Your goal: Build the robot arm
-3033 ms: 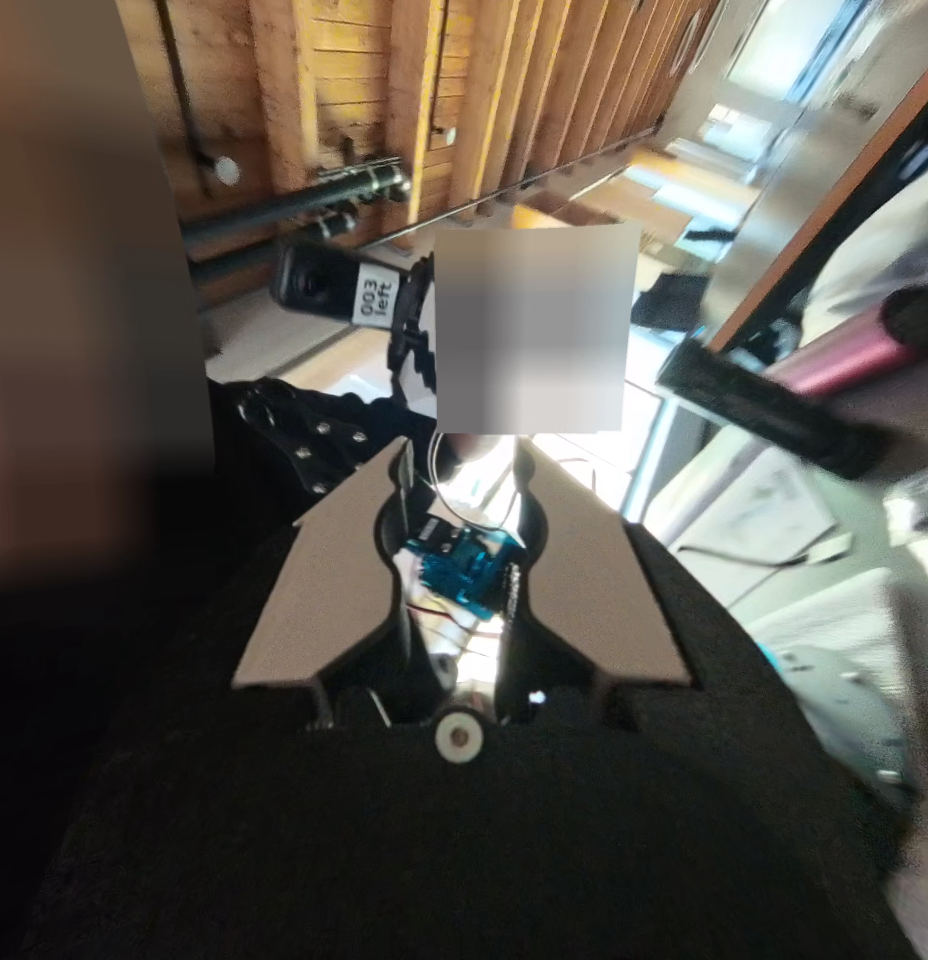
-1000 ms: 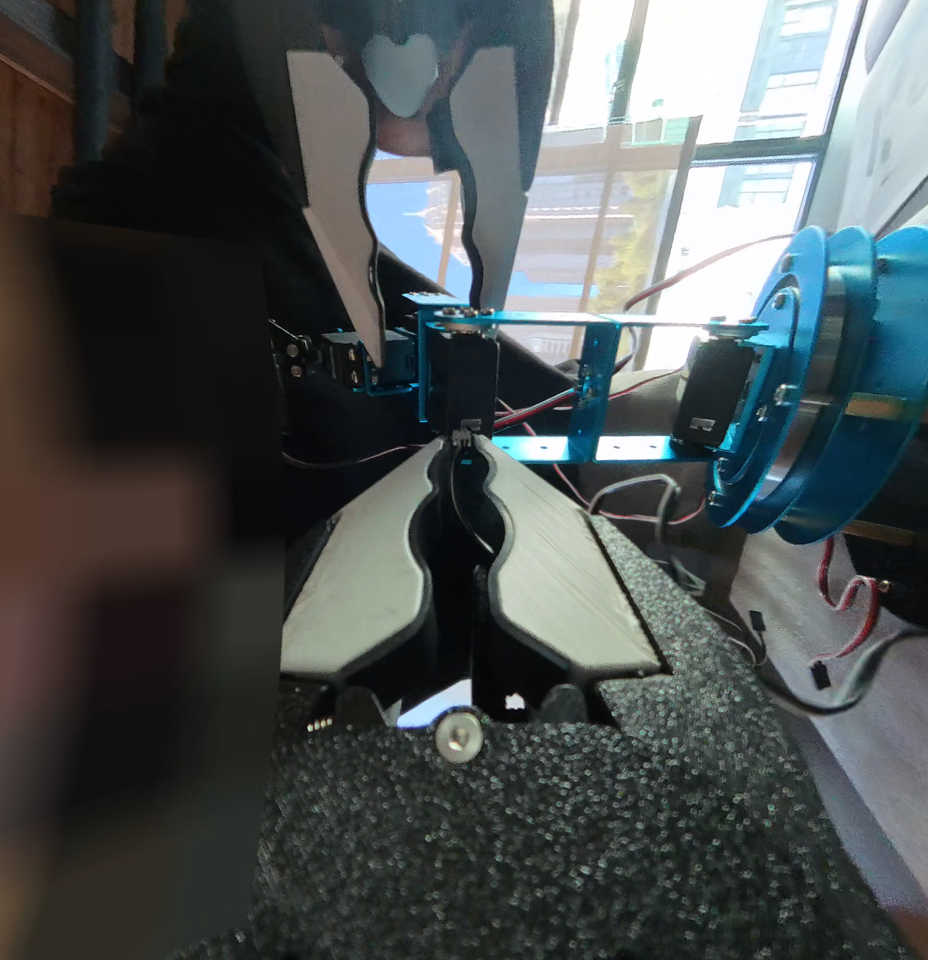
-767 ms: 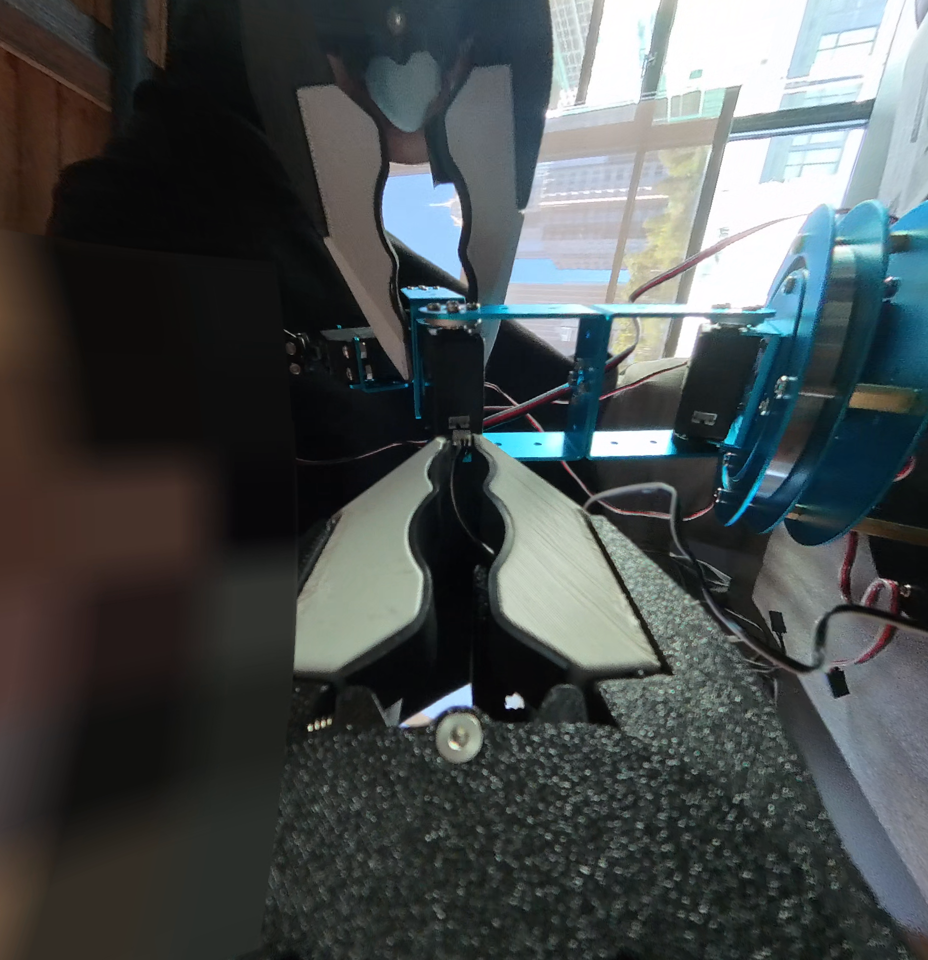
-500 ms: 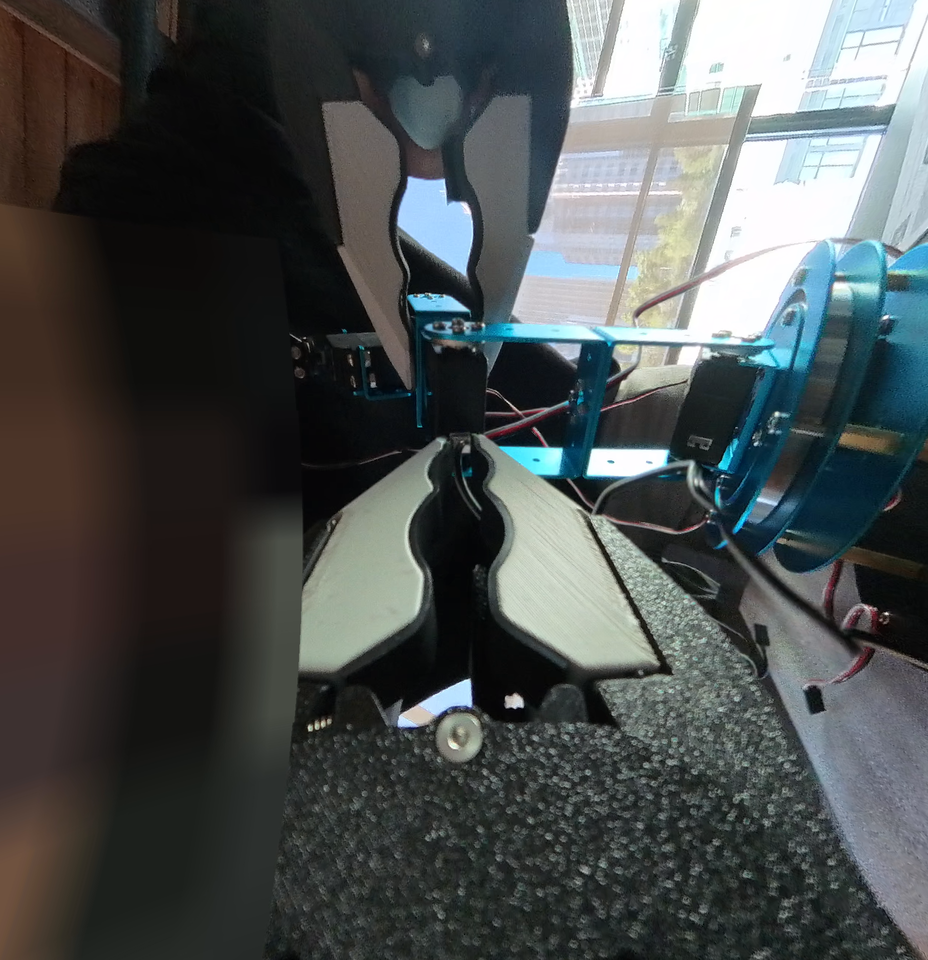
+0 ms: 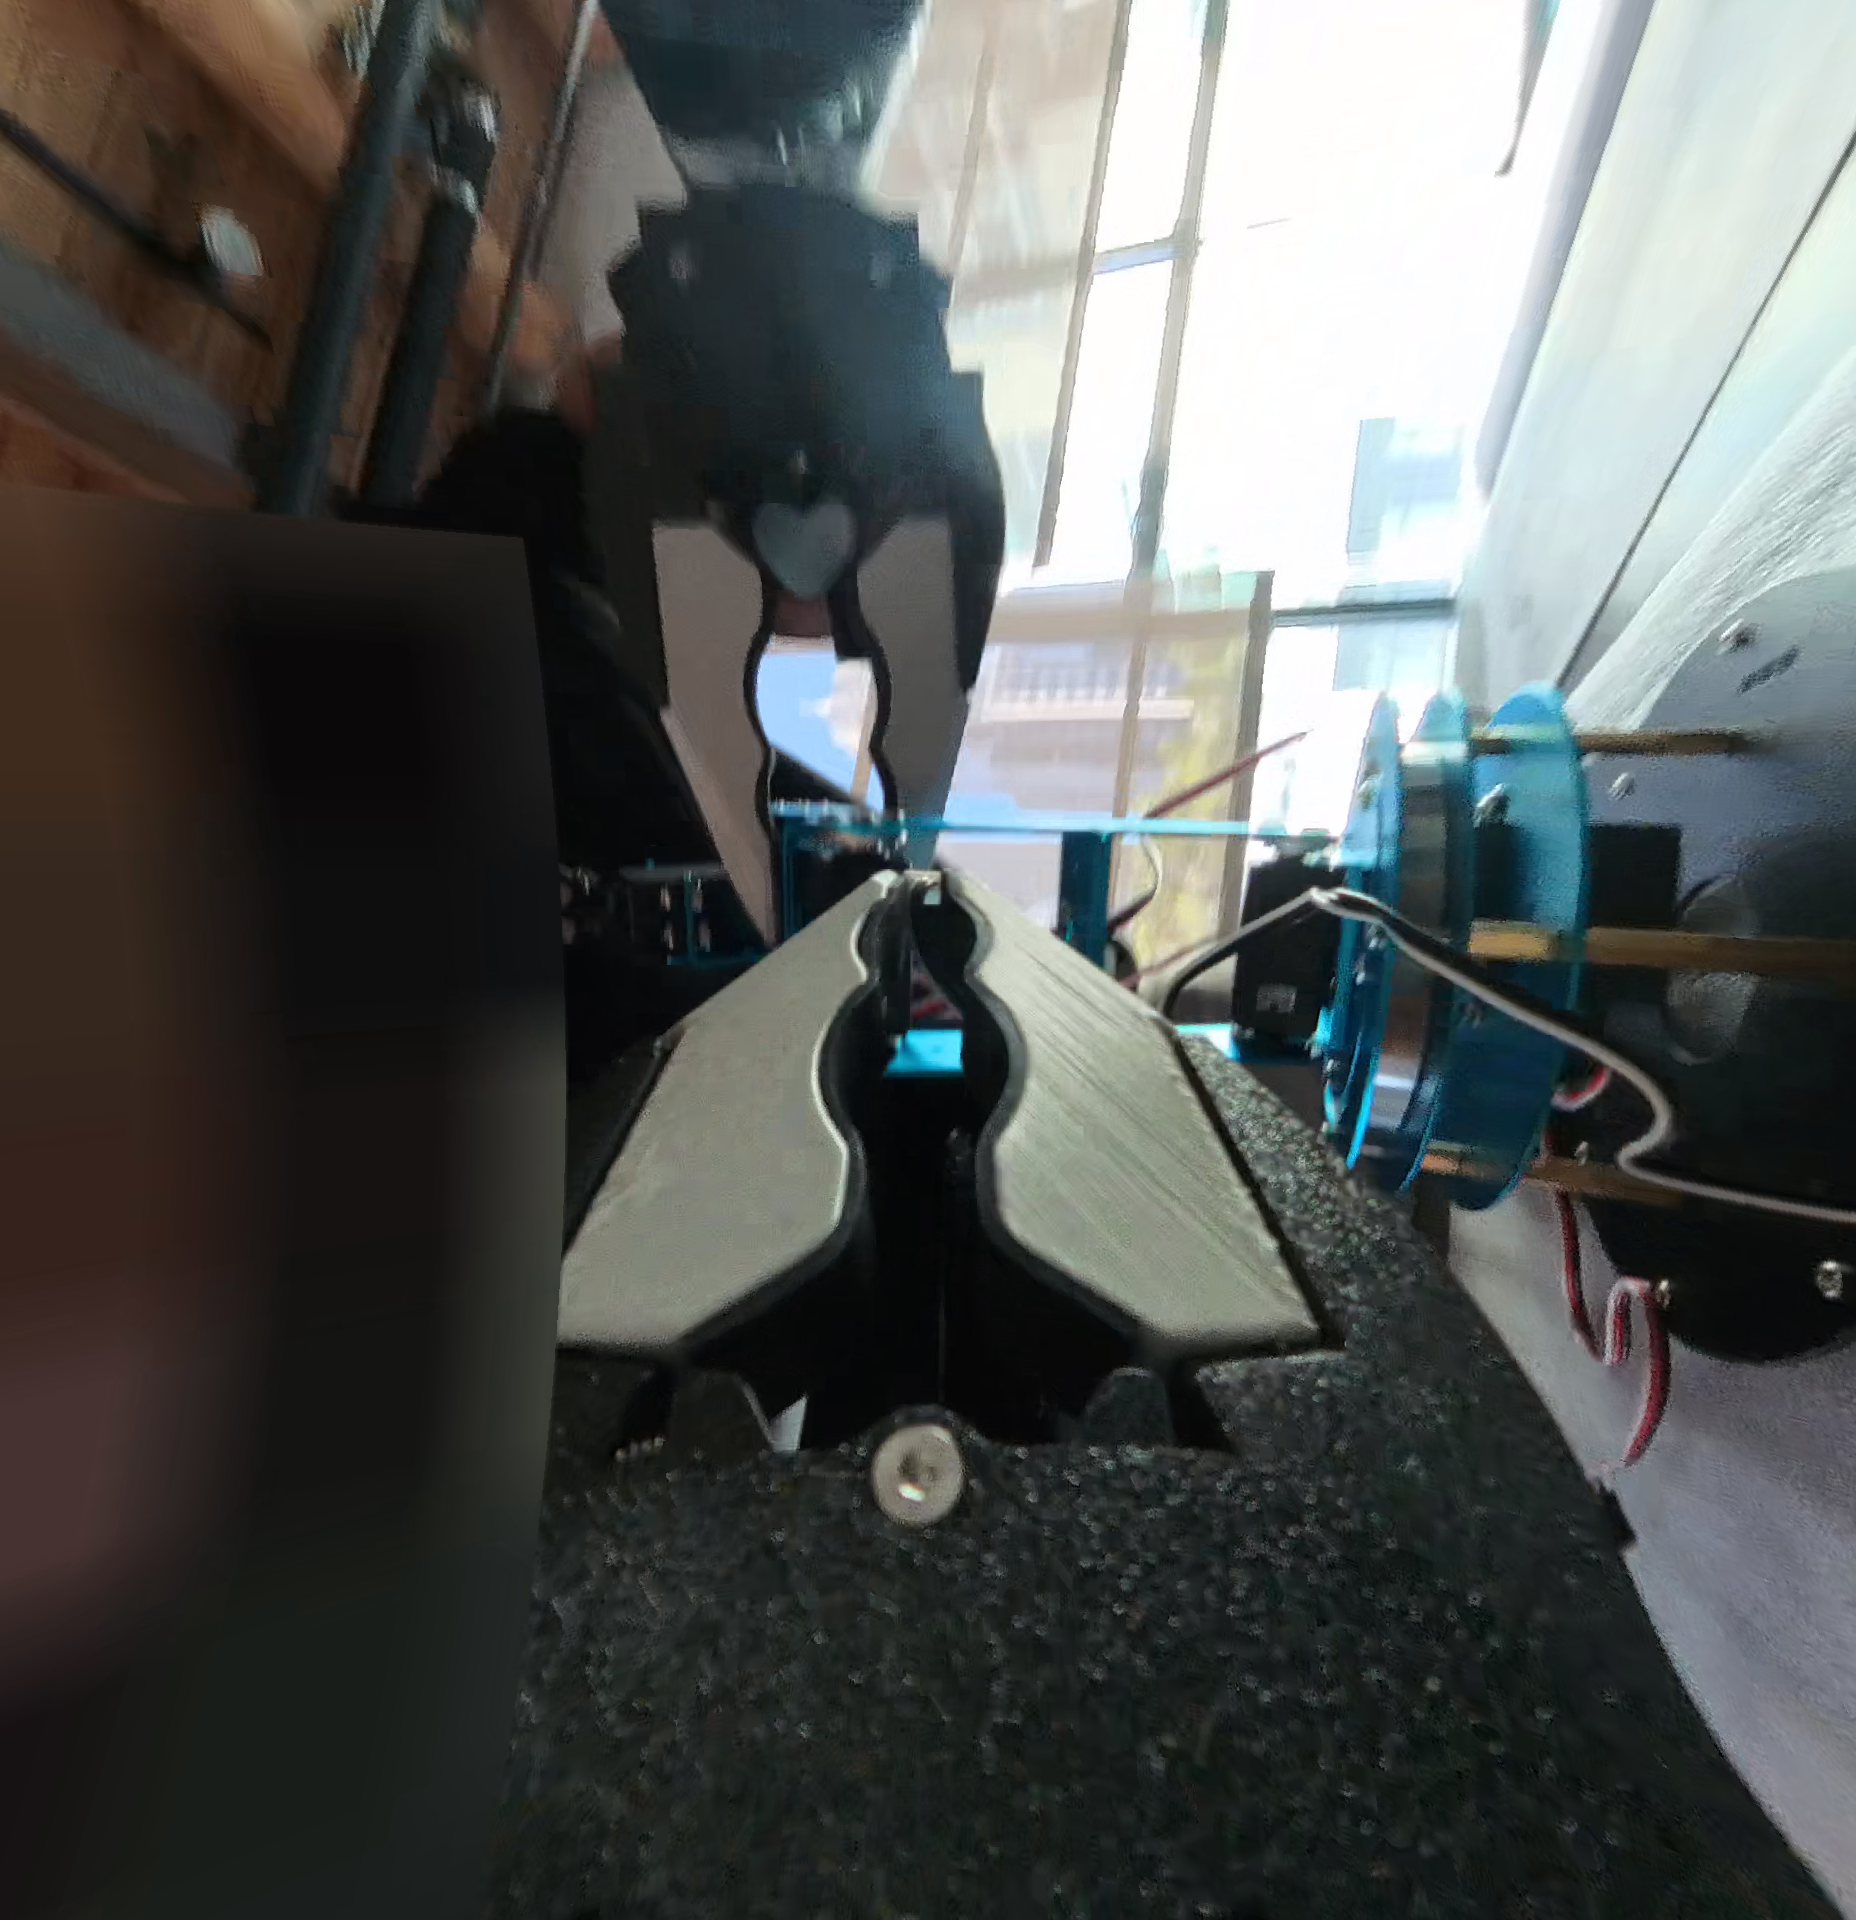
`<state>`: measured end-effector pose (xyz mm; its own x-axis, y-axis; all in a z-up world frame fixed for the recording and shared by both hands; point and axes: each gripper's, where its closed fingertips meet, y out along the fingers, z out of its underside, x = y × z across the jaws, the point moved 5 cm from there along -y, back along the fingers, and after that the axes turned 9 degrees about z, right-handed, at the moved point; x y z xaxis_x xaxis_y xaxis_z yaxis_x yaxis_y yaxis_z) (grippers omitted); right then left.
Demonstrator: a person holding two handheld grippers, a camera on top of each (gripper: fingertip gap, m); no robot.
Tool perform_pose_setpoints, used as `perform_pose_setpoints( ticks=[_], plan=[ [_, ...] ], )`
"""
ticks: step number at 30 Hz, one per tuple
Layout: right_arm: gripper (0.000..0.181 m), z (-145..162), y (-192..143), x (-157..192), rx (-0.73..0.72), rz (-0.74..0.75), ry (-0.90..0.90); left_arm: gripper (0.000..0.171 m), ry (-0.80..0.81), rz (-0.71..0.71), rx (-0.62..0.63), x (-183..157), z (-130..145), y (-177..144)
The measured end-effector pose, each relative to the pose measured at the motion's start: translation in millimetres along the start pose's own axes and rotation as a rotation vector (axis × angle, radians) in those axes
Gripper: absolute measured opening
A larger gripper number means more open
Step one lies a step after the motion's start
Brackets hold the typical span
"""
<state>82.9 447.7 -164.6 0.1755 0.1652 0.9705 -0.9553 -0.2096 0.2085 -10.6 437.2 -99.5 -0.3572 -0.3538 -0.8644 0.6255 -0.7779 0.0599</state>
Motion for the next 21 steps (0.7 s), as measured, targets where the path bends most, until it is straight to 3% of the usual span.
perform_pose_setpoints(
  ticks=[4, 8, 14, 21],
  plan=[
    [0.003, -0.4, -6.9, 2.8, -0.239, 0.114, -0.074, 0.026, 0.019, 0.011, -0.016, 0.3, 0.6, -0.5],
    [0.003, 29.2, 0.5, 4.4, -0.379, -0.064, 0.041, 0.026, 0.025, 0.016, -0.023, 0.6, 1.2, -0.8],
    [0.003, 43.7, 6.7, 4.4, -0.379, -0.154, 0.107, 0.026, 0.03, 0.014, -0.026, 0.6, 1.1, -0.1],
    [0.003, 46.1, 2.7, 7.3, -0.326, -0.106, 0.107, 0.026, 0.029, 0.015, -0.032, 0.5, 1.0, -0.1]
  ],
)
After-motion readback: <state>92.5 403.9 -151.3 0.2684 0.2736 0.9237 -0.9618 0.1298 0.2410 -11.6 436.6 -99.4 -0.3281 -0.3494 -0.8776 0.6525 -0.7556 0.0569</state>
